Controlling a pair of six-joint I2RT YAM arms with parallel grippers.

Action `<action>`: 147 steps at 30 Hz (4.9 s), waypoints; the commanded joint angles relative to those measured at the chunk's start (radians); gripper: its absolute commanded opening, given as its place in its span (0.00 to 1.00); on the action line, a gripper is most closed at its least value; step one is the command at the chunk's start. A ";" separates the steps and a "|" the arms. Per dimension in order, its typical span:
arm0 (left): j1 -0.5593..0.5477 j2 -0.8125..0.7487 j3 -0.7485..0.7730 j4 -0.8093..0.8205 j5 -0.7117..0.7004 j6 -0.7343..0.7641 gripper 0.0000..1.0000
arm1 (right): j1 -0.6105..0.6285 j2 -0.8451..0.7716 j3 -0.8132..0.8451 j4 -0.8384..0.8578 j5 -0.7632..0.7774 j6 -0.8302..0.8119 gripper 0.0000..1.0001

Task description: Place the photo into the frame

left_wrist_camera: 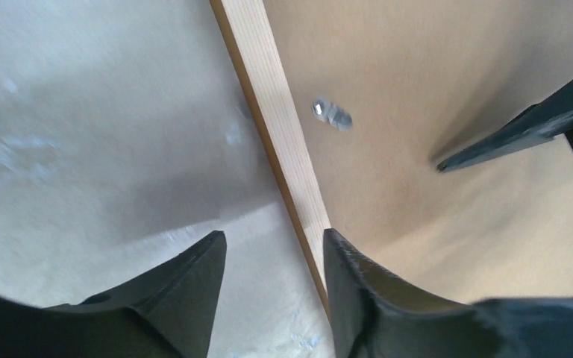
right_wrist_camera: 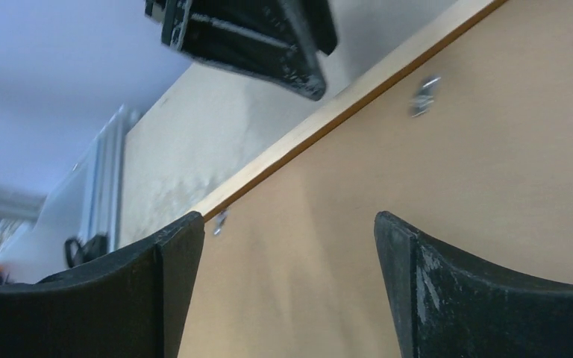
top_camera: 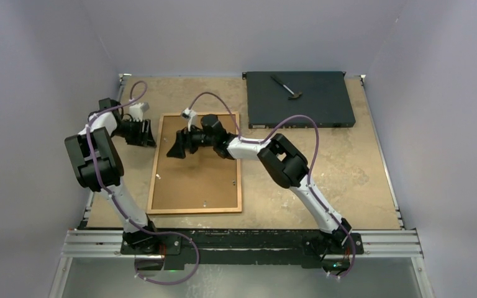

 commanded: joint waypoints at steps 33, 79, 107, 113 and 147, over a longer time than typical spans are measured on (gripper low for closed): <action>-0.075 0.178 0.058 0.103 0.139 -0.111 0.00 | -0.008 0.189 0.338 -0.099 0.104 -0.103 0.87; -0.073 0.140 -0.005 0.141 0.092 -0.101 0.00 | 0.039 0.103 0.237 -0.134 0.076 -0.118 0.75; -0.065 0.131 -0.015 0.127 0.086 -0.086 0.00 | -0.023 -0.040 0.039 0.036 0.013 -0.003 0.78; -0.065 0.130 -0.025 0.133 0.093 -0.087 0.00 | -0.017 0.044 0.131 -0.022 0.072 -0.026 0.78; -0.064 0.120 -0.034 0.128 0.100 -0.079 0.00 | 0.024 0.164 0.286 -0.138 0.214 -0.051 0.72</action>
